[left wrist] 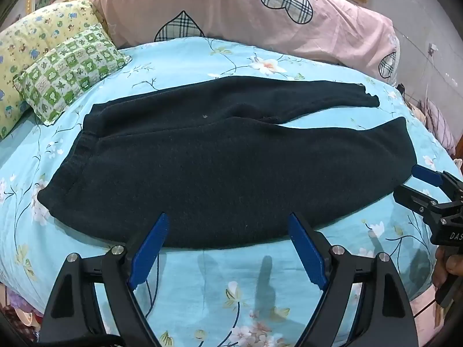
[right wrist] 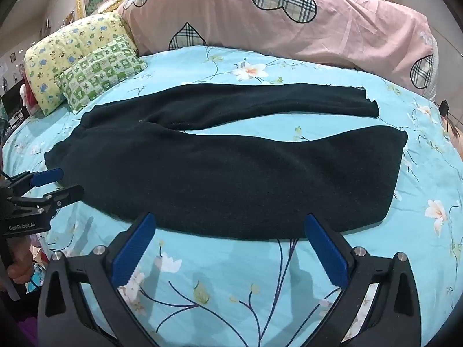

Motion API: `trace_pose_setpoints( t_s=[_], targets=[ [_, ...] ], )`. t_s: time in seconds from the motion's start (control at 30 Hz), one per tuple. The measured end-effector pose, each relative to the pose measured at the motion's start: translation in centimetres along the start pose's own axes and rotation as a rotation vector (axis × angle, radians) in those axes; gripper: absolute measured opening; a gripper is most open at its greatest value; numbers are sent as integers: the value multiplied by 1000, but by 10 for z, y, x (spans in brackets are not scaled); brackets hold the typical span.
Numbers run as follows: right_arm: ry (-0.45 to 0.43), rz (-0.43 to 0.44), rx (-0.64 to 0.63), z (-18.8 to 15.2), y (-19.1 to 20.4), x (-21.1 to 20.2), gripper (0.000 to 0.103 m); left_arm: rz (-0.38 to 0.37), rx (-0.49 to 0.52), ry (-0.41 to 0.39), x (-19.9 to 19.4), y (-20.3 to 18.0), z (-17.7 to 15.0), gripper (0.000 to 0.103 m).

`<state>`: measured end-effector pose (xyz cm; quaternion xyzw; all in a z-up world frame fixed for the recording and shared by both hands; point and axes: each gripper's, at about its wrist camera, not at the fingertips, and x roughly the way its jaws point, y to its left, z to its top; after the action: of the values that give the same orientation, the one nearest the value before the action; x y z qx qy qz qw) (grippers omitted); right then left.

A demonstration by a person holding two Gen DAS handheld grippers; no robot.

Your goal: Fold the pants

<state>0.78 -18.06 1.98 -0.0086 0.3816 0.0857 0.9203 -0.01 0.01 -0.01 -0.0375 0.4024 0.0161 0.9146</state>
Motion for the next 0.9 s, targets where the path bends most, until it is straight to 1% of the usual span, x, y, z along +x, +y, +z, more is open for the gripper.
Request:
trace_pose_setpoints(
  t_s=[0.5,0.63,0.9],
  targets=[
    [-6,9,0,1,2,-2,102,1,-2,-2,1,1,0,85],
    [-5,9,2,2,3,-2,102,3,2,-6,0,-3,-4,85],
    [-5,10,0,2,5,-3,102,2,5,-14,-2,-1,-1,85]
  ],
)
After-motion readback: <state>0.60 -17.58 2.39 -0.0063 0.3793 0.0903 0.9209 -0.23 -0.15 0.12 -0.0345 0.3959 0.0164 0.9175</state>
